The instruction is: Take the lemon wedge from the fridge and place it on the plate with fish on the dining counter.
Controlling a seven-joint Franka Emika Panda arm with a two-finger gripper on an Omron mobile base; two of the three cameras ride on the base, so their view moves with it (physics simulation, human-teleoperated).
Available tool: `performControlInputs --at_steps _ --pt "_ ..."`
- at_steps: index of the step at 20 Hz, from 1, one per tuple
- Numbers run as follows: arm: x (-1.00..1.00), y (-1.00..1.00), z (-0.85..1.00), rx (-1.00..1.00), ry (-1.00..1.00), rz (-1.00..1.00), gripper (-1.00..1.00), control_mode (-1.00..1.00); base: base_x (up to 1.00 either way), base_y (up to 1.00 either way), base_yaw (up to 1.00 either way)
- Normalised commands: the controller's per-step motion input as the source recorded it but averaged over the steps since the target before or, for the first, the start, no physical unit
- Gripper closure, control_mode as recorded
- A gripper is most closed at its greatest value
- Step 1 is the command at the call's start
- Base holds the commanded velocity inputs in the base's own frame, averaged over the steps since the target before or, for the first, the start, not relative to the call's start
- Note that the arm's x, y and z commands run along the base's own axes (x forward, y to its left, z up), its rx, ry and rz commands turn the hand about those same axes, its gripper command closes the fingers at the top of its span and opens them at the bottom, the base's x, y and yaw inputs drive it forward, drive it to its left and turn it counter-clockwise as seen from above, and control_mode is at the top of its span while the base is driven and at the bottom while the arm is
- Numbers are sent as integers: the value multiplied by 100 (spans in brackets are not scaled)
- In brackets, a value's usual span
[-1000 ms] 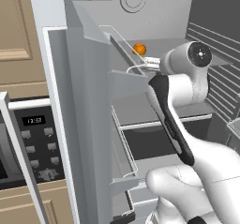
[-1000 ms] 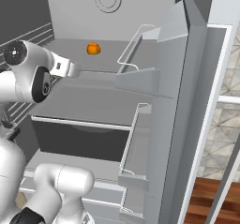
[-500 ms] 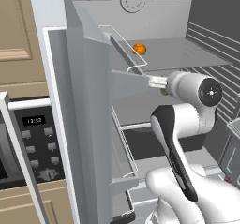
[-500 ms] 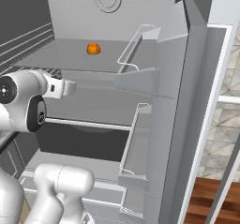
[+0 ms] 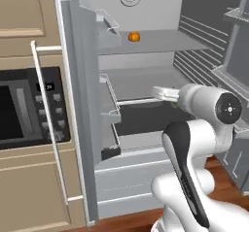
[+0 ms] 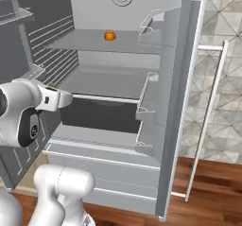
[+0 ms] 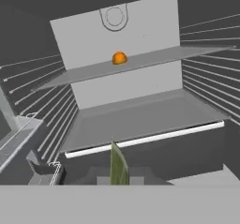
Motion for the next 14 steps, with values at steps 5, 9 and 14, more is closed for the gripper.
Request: performControlInputs --at_steps 5,9,14 --pt "0 0 0 0 0 0 100 100 -100 -6 34" --pt "0 0 0 0 0 0 100 100 -88 -14 51" --pt "0 0 0 0 0 0 100 100 -54 -7 66"
